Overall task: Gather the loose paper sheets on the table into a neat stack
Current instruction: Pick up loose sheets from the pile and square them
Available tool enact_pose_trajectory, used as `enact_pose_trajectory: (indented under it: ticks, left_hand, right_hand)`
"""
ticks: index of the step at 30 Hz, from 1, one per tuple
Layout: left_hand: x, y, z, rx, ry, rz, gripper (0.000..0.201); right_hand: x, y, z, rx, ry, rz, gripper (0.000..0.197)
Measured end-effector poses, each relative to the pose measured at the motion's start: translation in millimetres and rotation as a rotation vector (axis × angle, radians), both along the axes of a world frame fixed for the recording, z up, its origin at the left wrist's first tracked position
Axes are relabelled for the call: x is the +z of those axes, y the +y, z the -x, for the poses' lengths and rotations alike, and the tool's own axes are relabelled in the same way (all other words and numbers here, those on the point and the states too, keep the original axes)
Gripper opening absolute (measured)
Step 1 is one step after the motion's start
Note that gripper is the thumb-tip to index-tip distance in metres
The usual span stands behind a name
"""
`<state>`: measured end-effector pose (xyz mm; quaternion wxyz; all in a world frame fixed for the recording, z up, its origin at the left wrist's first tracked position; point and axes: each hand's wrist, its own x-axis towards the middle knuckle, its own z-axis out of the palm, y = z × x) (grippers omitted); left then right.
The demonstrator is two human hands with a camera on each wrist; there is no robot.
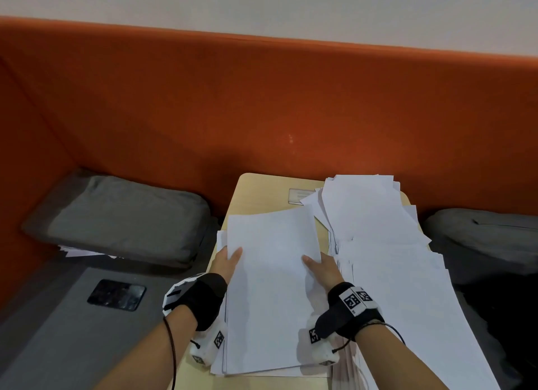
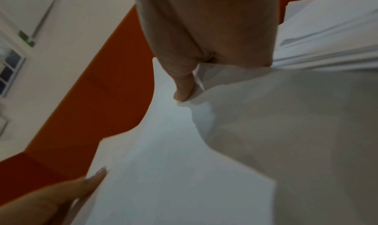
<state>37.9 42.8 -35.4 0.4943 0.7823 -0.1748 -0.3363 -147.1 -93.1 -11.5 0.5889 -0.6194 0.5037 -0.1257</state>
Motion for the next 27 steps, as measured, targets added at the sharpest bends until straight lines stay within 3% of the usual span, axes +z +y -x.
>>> enact_pose_trajectory:
  ticks: [6, 9, 11, 13, 19, 23, 27]
  left_hand:
    - [29, 6, 5, 0.051, -0.157, 0.223, 0.033]
    - [60, 5, 10, 0.016, -0.151, 0.347, 0.035]
    - [82, 2, 12, 0.012, -0.161, 0.421, 0.034]
    - [100, -3, 11, 0.033, -0.205, 0.503, 0.027]
    - [161, -9, 8, 0.077, -0.389, 0.789, 0.021]
    - [179, -7, 1, 0.104, -0.492, 0.872, 0.014]
    - [171, -1, -1, 0.091, -0.425, 0.894, 0.041]
  right_hand:
    - [-5, -8, 1, -0.13, -0.079, 0.126, 0.04]
    - [13, -15, 5, -0.161, -0.26, -0.013, 0.056]
    - [30, -18, 4, -0.035, -0.312, -0.107, 0.048]
    - [47, -22, 3, 0.037, -0.285, -0.031, 0.041]
    - [122, -17, -11, 0.024, -0.503, 0.213, 0.02]
    - [143, -13, -16, 0.03, -0.618, 0.262, 0.015]
    - [129, -10, -16, -0.008, -0.618, 0.195, 0.02]
